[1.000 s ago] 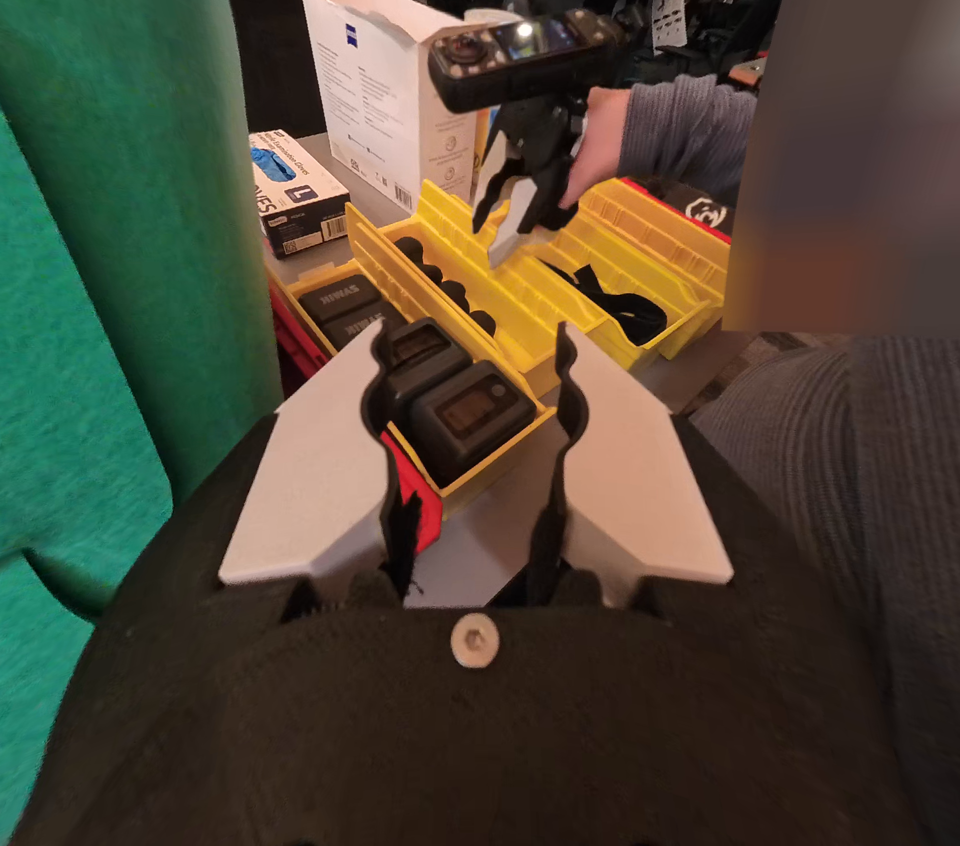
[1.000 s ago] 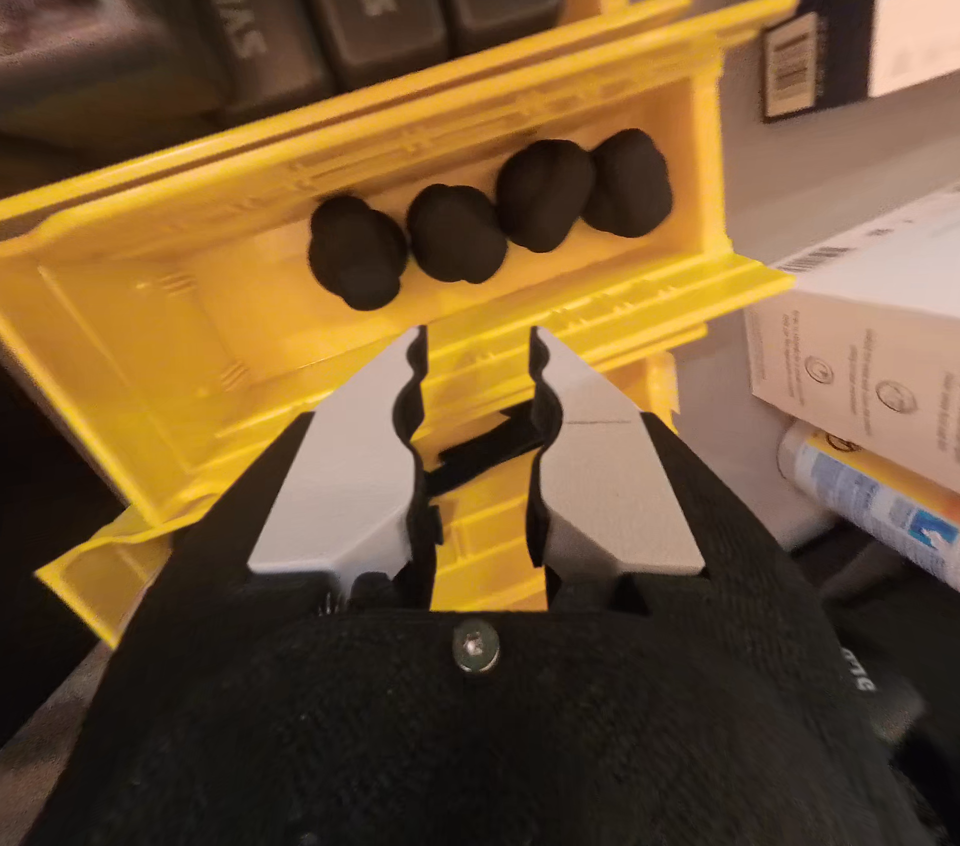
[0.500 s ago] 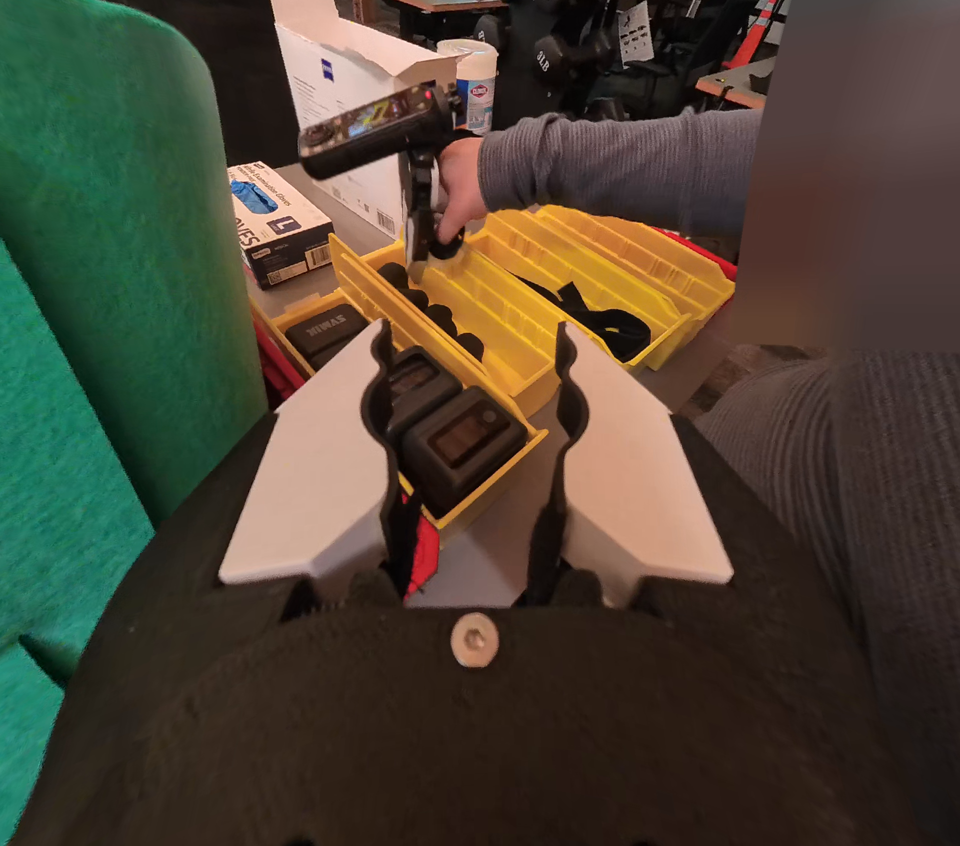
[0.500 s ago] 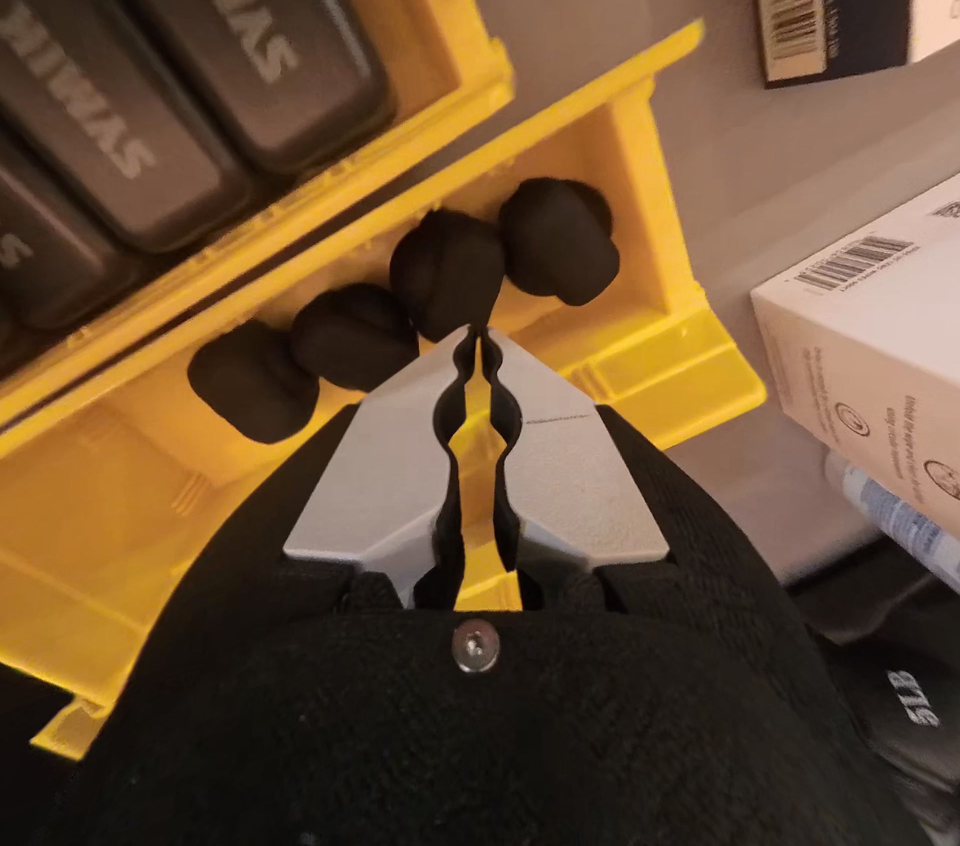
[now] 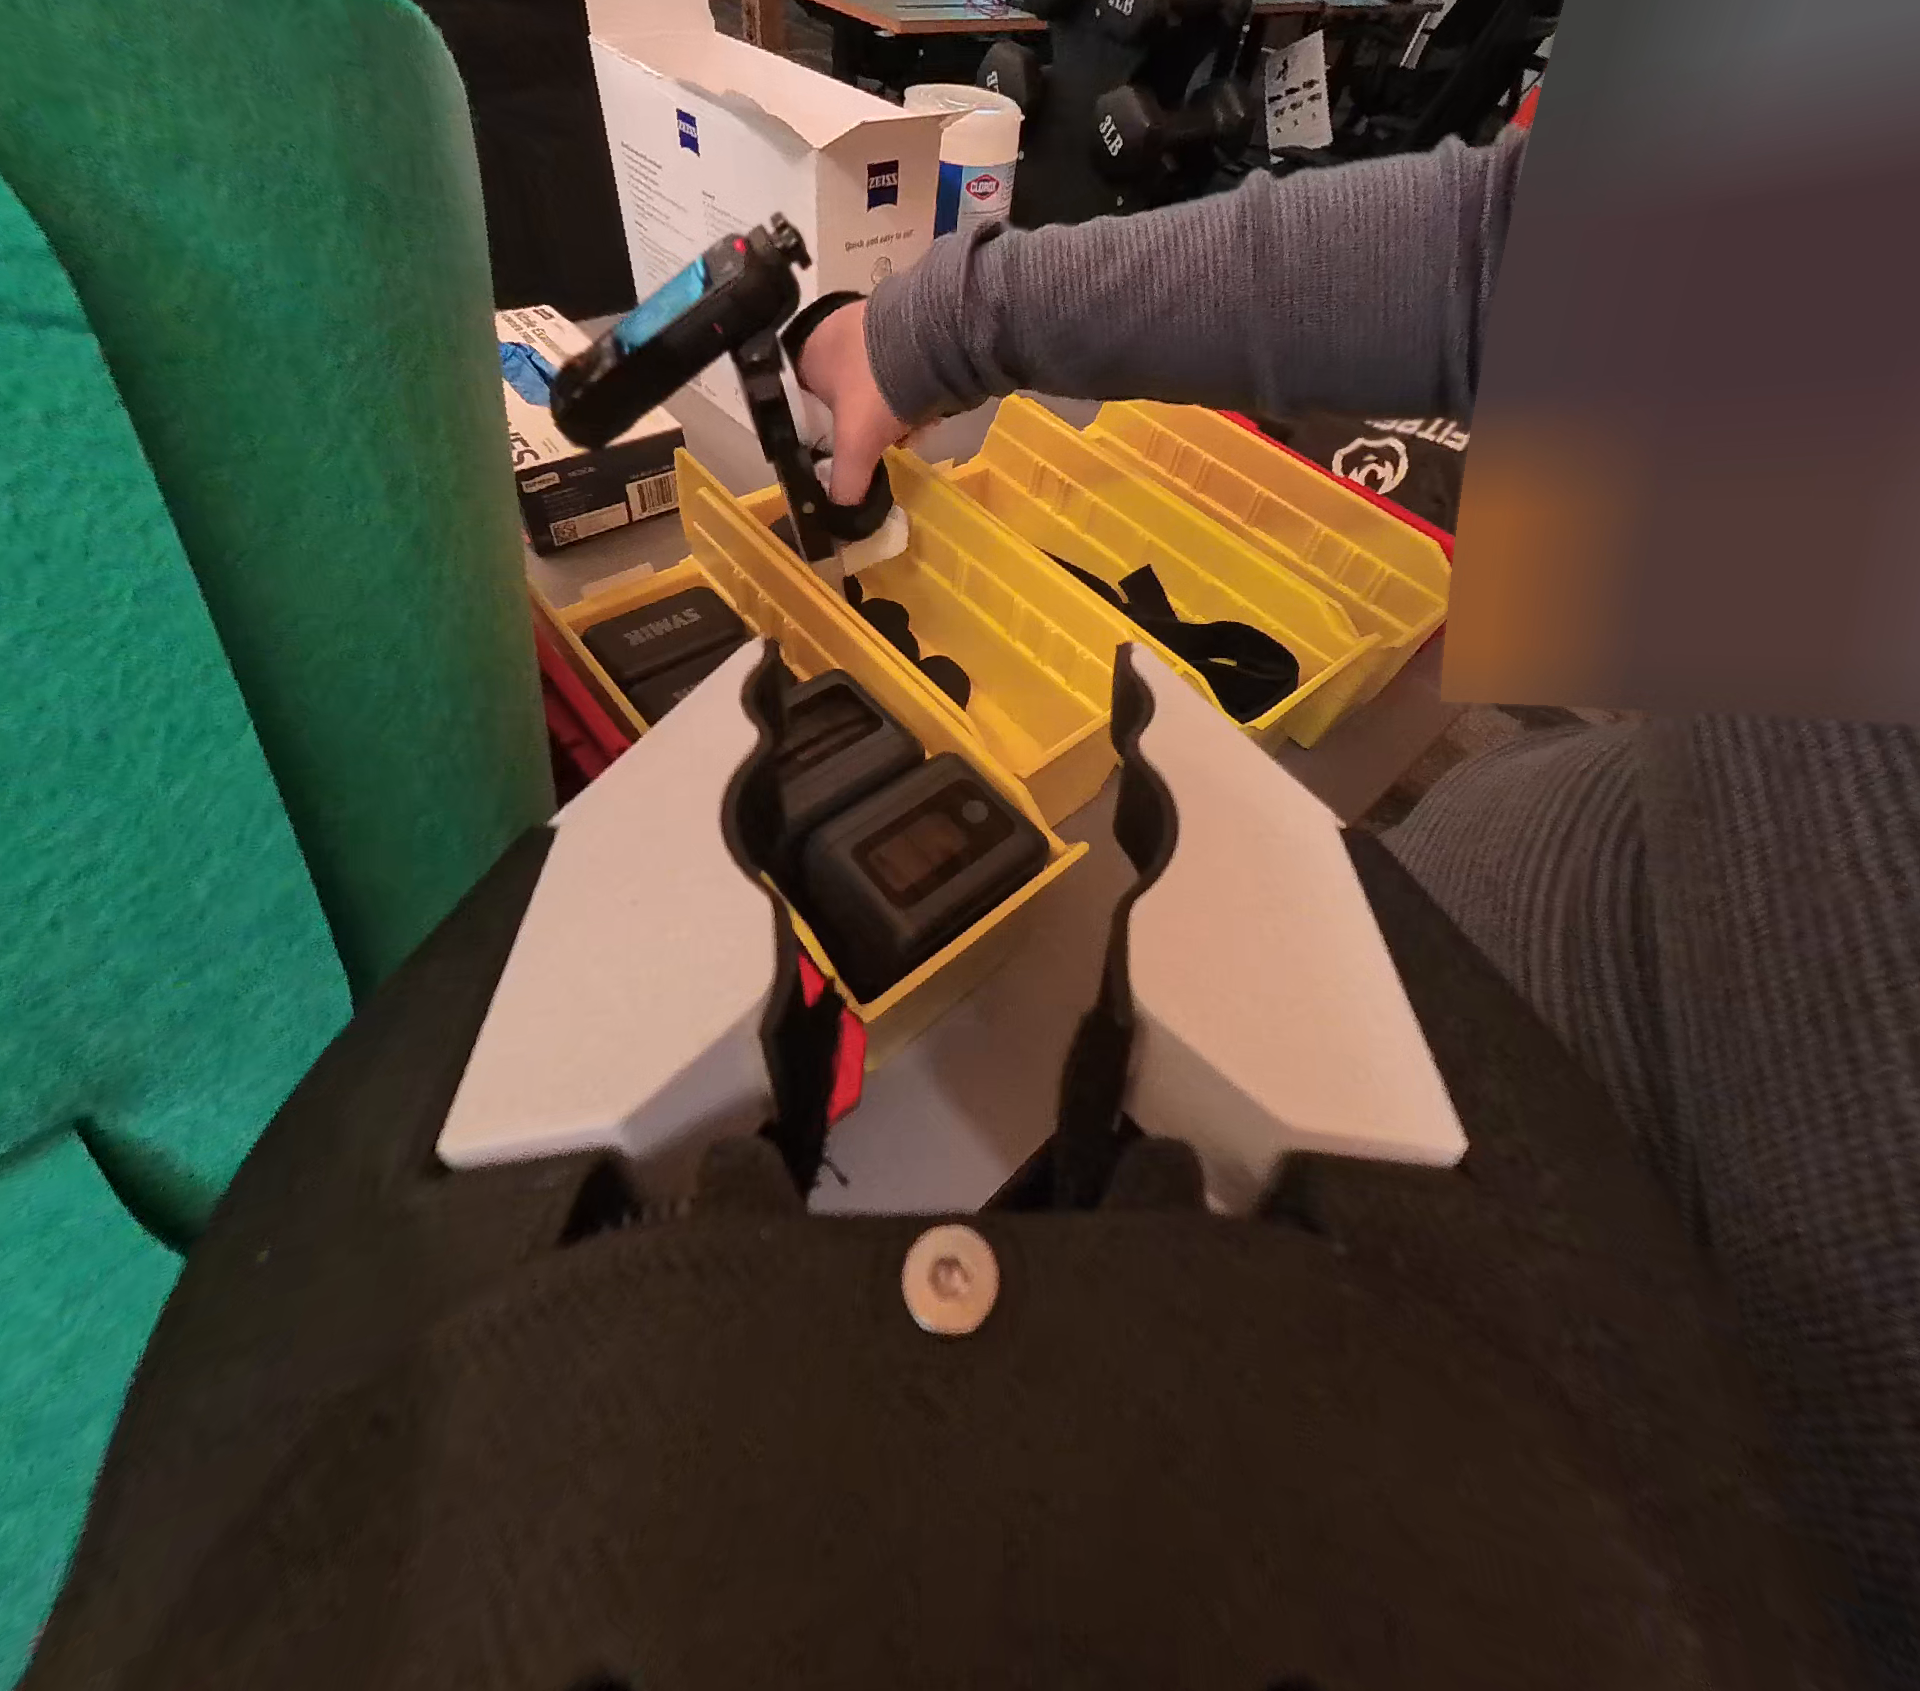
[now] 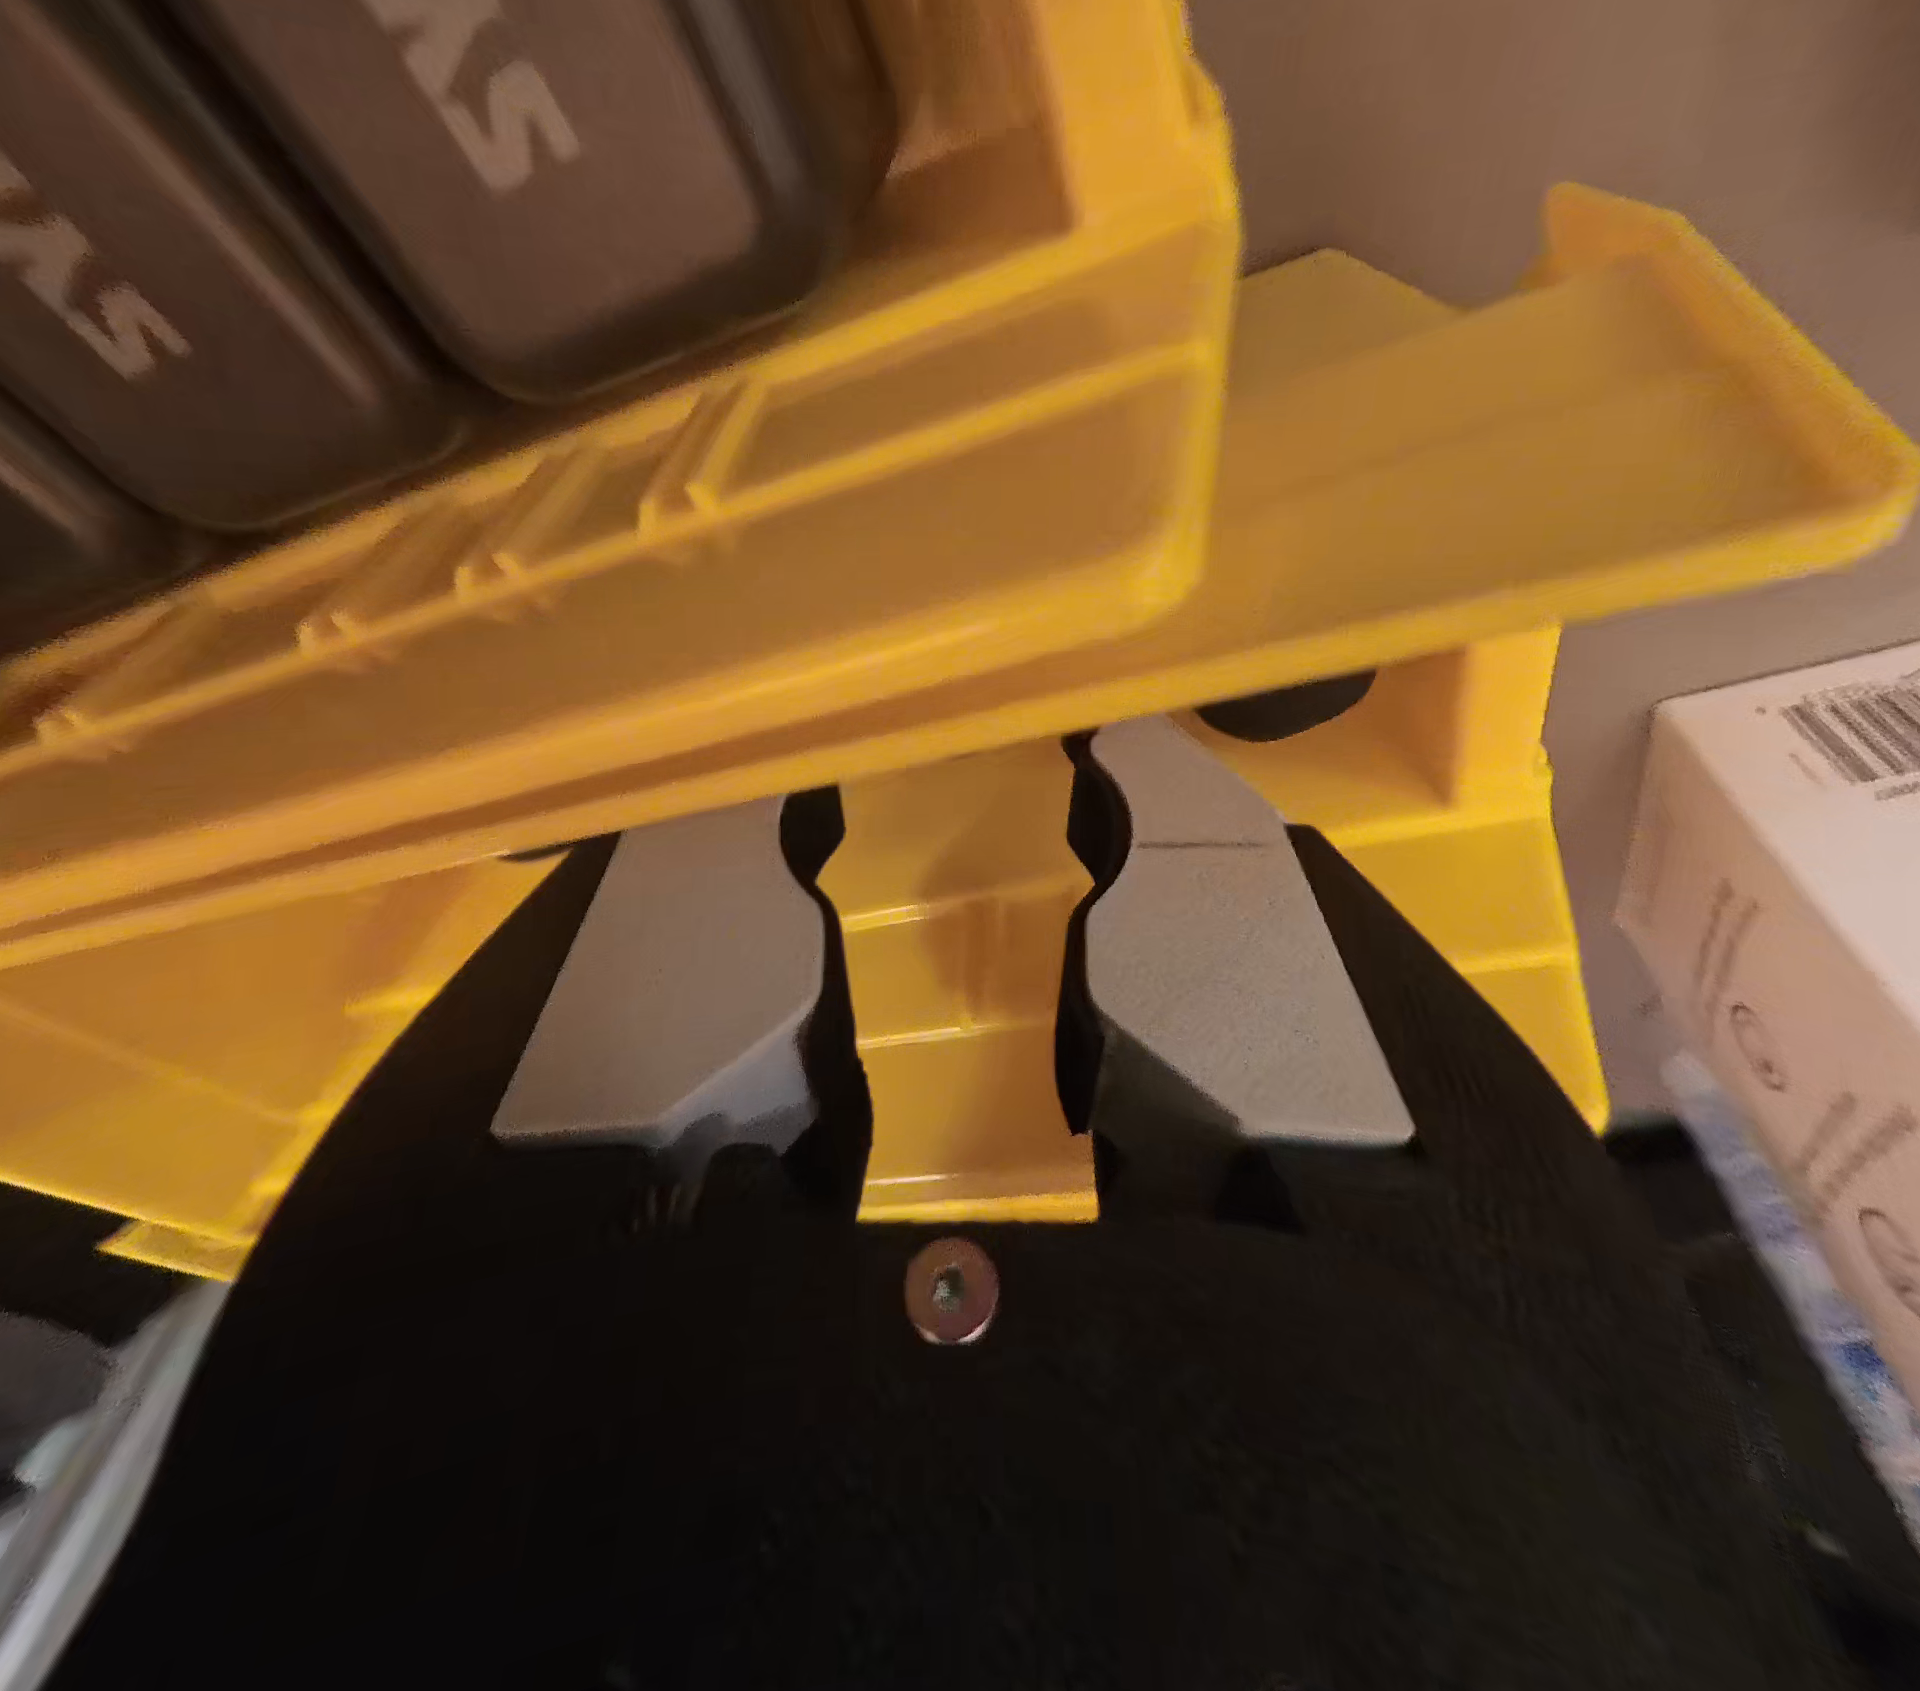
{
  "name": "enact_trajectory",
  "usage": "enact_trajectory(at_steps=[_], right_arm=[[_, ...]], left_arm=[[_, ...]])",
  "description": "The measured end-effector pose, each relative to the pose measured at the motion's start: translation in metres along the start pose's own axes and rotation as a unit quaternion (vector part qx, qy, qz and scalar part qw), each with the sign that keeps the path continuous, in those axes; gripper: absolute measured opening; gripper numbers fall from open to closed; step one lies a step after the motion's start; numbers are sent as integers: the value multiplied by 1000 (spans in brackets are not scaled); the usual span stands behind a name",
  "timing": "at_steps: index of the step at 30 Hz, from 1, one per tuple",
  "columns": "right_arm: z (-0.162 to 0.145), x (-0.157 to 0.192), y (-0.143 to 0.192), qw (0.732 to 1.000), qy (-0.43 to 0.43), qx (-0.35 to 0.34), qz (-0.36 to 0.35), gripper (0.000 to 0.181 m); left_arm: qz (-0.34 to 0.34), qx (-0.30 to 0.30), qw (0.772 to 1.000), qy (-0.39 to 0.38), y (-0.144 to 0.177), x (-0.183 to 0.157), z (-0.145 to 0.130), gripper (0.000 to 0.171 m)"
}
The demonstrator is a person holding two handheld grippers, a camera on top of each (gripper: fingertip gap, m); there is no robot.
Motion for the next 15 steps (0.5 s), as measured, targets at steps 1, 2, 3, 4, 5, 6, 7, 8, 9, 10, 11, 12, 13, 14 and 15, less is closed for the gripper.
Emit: enact_trajectory(at_steps=[1,2,3,4,5,6,7,8,9,10,11,12,13,14,15], right_arm=[[-1,1,-1,1000,22,9,-11,37],[-1,2,0,998,49,14,-25,33],[-2,3,2,996,74,16,-40,32],[-3,4,3,994,96,17,-53,31],[-3,5,4,990,122,17,-67,31],[-4,6,4,985,151,18,-84,31],[-5,7,3,980,173,19,-101,31],[-5,8,4,975,186,18,-118,36],[-6,8,6,973,185,16,-136,44],[-8,7,10,973,178,11,-146,50],[-10,7,16,974,169,0,-150,53],[-14,7,22,976,159,-16,-149,52],[-18,8,29,978,151,-34,-143,49],[-23,10,34,980,147,-45,-129,43],[-29,14,36,981,152,-49,-110,42]], left_arm=[[2,0,1000,-1,1,0,0,63],[5,0,1000,-1,2,0,-1,62],[6,-1,1000,0,3,0,-1,62],[7,-3,1000,2,4,0,-1,62],[6,-4,1000,5,5,0,-1,62],[6,-5,1000,7,5,0,-2,62],[5,-5,1000,8,6,0,-2,62],[5,-5,1000,8,6,0,-2,62],[6,-4,1000,8,6,0,-2,62],[6,-4,1000,8,6,1,-2,63],[7,-4,1000,7,6,0,-2,63],[7,-4,1000,7,7,1,-1,62],[9,-5,1000,7,8,1,-1,62],[10,-6,1000,8,8,2,-2,62],[9,-7,1000,11,8,2,-2,62]])
Point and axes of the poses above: each gripper's, where its closed fingertips meet, y back along the fingers, z out of its top, x = y × z across the jaws, the point moved 8 cm from there along y, back along the fingers, and after that the axes turned 7 degrees about x, right-handed, at the moved point
